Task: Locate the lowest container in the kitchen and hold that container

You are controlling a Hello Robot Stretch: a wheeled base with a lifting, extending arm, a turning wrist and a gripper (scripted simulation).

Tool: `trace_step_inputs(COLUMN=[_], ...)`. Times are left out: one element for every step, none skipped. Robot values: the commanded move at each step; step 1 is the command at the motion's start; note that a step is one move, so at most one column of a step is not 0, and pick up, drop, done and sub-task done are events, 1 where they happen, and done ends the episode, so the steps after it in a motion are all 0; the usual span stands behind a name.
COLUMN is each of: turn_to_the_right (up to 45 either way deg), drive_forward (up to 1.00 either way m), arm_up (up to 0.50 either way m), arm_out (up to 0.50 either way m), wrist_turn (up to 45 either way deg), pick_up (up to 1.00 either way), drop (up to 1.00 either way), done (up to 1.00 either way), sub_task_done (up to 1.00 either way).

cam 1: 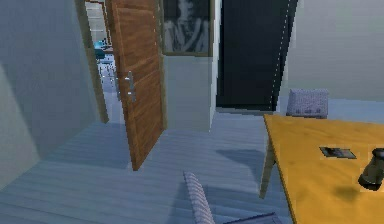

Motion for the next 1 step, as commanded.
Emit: trace_step_inputs(turn_to_the_right=[0.0], drive_forward=[0.00], arm_up=[0.00], arm_out=[0.00], wrist_turn=[0.0], pick_up=[0.00], drop=[0.00], done=[1.00], sub_task_done=[0.00])
